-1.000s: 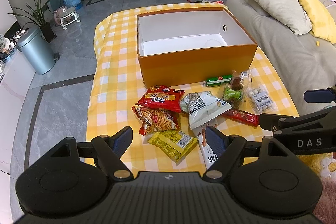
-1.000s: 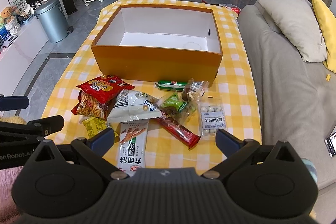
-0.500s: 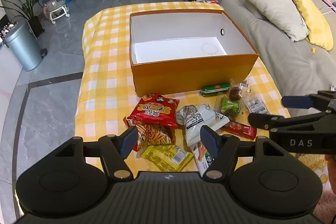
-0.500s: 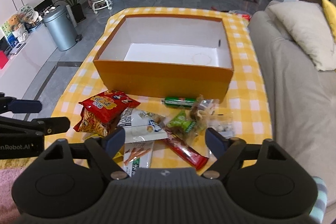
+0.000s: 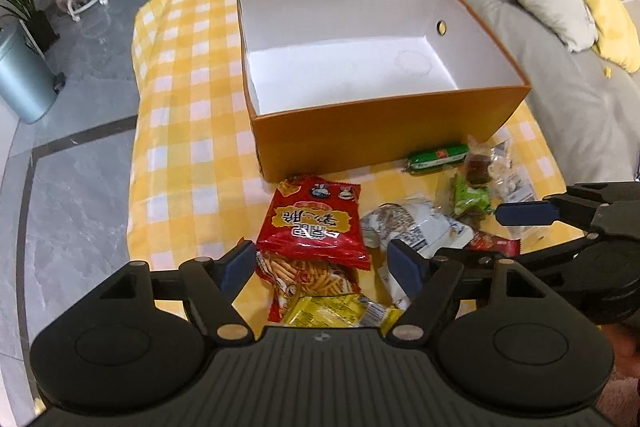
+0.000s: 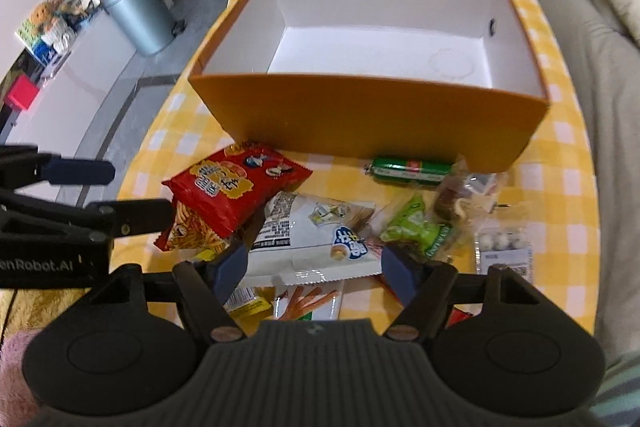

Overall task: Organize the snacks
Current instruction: 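Grasp the red cartoon chip bag with the left gripper while the right grasps the white snack bag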

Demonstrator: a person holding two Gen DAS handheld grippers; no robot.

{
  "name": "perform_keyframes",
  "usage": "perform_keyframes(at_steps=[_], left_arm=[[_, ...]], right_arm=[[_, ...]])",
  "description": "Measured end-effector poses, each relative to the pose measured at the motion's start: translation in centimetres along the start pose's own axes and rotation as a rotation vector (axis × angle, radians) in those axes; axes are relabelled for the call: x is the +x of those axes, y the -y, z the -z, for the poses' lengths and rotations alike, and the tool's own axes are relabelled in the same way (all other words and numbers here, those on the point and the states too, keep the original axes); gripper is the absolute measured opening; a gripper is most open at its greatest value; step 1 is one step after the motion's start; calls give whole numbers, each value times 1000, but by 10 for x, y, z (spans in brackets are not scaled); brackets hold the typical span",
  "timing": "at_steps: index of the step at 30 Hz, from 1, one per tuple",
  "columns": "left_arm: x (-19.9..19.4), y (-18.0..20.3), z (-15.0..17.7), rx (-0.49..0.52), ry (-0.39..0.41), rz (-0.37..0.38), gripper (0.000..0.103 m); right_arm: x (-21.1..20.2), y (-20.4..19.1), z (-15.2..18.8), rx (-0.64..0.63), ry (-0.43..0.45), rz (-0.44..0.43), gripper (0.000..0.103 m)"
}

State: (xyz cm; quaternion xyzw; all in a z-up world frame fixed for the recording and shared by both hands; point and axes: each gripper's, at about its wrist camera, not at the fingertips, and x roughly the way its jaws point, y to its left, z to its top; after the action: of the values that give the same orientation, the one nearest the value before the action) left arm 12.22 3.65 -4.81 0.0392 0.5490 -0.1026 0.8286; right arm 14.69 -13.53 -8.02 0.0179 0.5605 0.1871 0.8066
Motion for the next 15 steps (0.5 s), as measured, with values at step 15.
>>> perform_keyframes(at_steps=[15], left_arm=[[62,-6,-32,18,-167,36,90]], right_arm=[[55,15,-21,38,-131,-42,60]])
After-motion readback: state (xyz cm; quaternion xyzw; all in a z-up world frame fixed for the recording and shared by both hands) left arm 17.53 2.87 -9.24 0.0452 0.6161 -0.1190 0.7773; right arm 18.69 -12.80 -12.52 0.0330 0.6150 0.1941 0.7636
